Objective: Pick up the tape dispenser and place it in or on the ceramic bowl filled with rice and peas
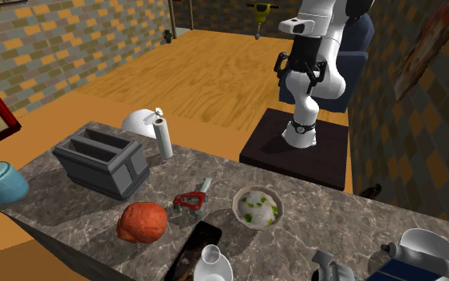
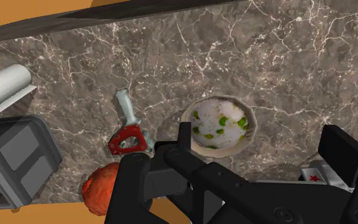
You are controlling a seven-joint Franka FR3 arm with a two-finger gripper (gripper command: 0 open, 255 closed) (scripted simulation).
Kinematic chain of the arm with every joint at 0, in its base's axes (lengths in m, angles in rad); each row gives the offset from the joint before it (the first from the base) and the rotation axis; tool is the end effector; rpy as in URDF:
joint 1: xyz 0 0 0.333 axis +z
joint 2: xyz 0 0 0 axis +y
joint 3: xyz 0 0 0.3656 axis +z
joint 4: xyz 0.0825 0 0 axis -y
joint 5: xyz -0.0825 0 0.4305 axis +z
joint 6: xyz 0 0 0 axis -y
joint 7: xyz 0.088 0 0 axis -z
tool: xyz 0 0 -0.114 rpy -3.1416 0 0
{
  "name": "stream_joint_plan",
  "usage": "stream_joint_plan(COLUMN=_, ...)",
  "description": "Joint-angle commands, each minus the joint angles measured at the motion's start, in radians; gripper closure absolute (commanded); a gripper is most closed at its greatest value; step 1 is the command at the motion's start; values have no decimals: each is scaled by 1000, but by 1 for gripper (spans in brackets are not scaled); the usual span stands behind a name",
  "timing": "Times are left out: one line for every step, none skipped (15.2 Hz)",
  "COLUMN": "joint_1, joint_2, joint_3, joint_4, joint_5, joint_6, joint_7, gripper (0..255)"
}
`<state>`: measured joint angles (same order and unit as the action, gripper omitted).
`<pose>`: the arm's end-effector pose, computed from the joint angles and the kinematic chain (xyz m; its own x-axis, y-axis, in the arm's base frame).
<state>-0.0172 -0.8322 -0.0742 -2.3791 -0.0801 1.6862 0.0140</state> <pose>0.3146 -0.0459 0.6312 0.9873 -0.0788 0.1378 -0.0828 -0.9963 0.0233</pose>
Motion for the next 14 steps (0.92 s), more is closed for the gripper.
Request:
stream_joint_plan(joint_1=0, joint_2=0, joint_3=0, joint_4=0, joint_5=0, joint_6=0, joint_7=0, gripper=0)
stream_joint_plan(joint_1=-3, joint_2=18, joint_3=-11, joint_4=-14, joint_5=-7, joint_6=31, joint_7=-8, gripper=0)
stream_joint_plan(joint_1=-6, joint_2=37, joint_3=-22, joint_4=-28, joint_5=-14, joint_6=63, joint_7=-16, gripper=0)
stream_joint_plan(joint_1=-9, joint_2=58, joint_3=-33, joint_4=-40, joint_5=-21, joint_6=94, joint_7=-23, gripper=0)
stream_joint_plan(joint_1=-12, joint_2=80, joint_3=-44, joint_4=-50, joint_5=-27, joint_6=126, joint_7=-31, gripper=0)
stream_joint_plan(joint_1=-15, joint_2=103, joint_3=-55, joint_4=-59, joint_5=-33, joint_6=158, joint_7=-38, gripper=0)
stream_joint_plan(joint_1=-18, joint_2=128, joint_3=-66, joint_4=-67, joint_5=-39, joint_6=190, joint_7=-46, gripper=0)
stream_joint_plan(joint_1=-21, joint_2=154, joint_3=-77, joint_4=-74, joint_5=-44, joint_6=222, joint_7=-54, gripper=0)
stream_joint_plan(joint_1=-23, joint_2=181, joint_3=-88, joint_4=-79, joint_5=-49, joint_6=253, joint_7=-61, gripper=0)
stream_joint_plan(joint_1=-26, joint_2=209, joint_3=-100, joint_4=-83, joint_5=-53, joint_6=285, joint_7=-69, gripper=0)
stream_joint_plan(joint_1=-28, joint_2=239, joint_3=-111, joint_4=-85, joint_5=-57, joint_6=317, joint_7=-77, gripper=0)
stream_joint_plan(joint_1=-29, joint_2=270, joint_3=-122, joint_4=-86, joint_5=-60, joint_6=348, joint_7=-85, gripper=0)
stream_joint_plan(joint_1=-31, joint_2=302, joint_3=-133, joint_4=-86, joint_5=-62, joint_6=379, joint_7=-94, gripper=0)
stream_joint_plan(joint_1=-32, joint_2=334, joint_3=-145, joint_4=-84, joint_5=-64, joint_6=409, joint_7=-102, gripper=0)
